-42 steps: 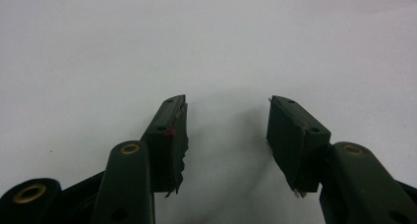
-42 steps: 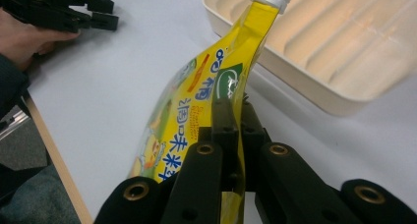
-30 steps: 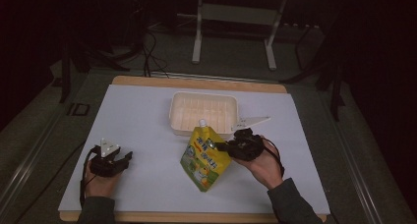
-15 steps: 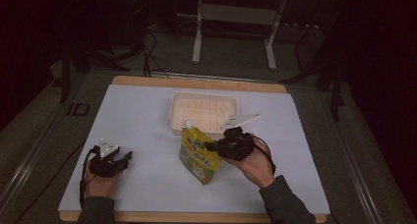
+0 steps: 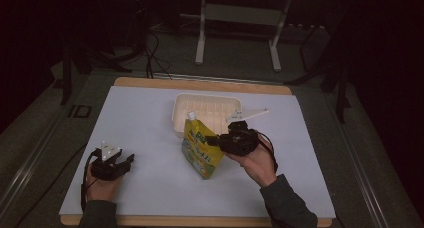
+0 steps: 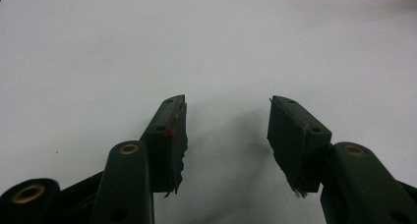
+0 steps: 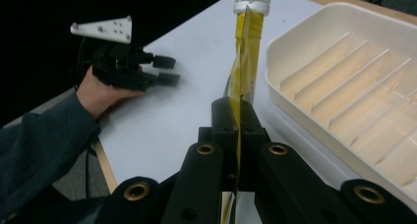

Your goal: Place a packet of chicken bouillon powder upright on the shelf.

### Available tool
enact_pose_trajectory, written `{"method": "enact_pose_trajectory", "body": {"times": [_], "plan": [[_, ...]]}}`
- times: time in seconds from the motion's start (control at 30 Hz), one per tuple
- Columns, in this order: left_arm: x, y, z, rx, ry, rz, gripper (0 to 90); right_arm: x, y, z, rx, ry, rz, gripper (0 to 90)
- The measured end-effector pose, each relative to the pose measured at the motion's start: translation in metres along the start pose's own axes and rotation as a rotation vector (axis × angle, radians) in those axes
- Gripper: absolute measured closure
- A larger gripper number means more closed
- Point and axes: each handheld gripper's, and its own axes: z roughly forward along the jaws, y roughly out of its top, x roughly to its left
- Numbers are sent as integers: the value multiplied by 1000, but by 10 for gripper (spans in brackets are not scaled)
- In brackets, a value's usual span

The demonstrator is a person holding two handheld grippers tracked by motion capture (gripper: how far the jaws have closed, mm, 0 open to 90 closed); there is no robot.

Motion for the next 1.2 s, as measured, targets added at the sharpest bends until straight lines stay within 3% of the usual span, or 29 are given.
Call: {"method": "enact_pose_trajectory", "body": {"times": [1.2], "plan": [[1,0,-1,-11,-9,-3,490,-26,38,-7,-178,-109,132,900]]}}
